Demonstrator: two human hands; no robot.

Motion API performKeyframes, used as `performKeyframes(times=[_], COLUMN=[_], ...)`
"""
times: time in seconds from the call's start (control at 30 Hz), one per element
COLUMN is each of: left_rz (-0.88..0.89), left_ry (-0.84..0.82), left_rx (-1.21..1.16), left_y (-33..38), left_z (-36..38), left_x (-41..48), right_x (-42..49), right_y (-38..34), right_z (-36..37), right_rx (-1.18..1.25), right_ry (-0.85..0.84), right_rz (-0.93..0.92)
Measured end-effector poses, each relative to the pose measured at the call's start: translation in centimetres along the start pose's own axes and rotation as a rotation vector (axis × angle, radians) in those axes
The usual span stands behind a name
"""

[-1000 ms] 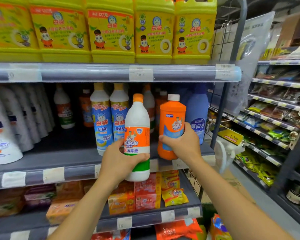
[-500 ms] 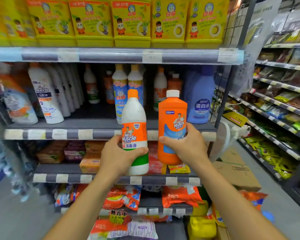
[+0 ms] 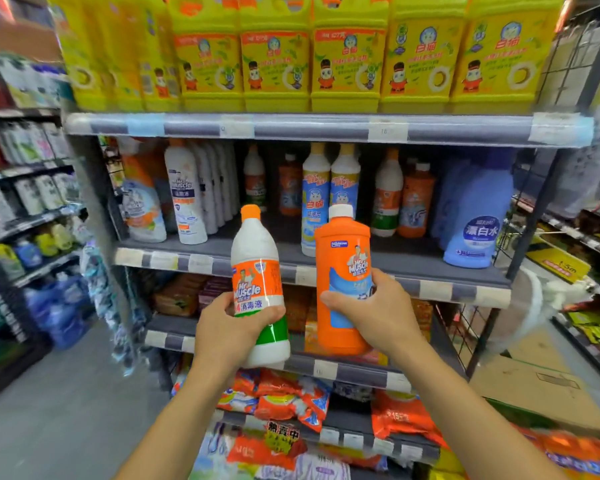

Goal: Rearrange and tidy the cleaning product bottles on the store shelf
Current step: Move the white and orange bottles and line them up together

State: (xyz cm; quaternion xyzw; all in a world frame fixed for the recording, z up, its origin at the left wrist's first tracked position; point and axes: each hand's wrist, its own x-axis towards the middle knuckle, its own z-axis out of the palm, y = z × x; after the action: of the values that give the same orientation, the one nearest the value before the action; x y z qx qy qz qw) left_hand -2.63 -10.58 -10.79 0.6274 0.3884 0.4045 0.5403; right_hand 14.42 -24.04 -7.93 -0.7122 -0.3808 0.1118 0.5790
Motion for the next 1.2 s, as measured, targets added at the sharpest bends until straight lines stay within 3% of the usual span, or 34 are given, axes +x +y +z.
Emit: performKeyframes(times=[0.3, 0.6, 0.73, 1.2], left_rz=[0.001, -0.028, -0.017, 0.052], left_ry=[-0.003, -0.138, -0.197, -0.180], left_rx=[0.029, -0.005, 0.019, 0.014], left_y=[0.6, 0.8, 0.5, 1.1], left_z=[-3.6, -4.0, -3.3, -0.4], left_x=[8.5, 20.1, 24.2, 33.3], right_x=[6.9, 17.3, 21.6, 35.0], right_y=[-2.0, -1.4, -0.3, 3.3], right_z=[8.7, 16.3, 18.2, 22.3], right_rx=[0.041, -0.021, -0.028, -0.058], right_ry=[-0.027, 0.084, 0.141, 0.344], right_rz=[-0.032, 0.052, 0.107, 0.114])
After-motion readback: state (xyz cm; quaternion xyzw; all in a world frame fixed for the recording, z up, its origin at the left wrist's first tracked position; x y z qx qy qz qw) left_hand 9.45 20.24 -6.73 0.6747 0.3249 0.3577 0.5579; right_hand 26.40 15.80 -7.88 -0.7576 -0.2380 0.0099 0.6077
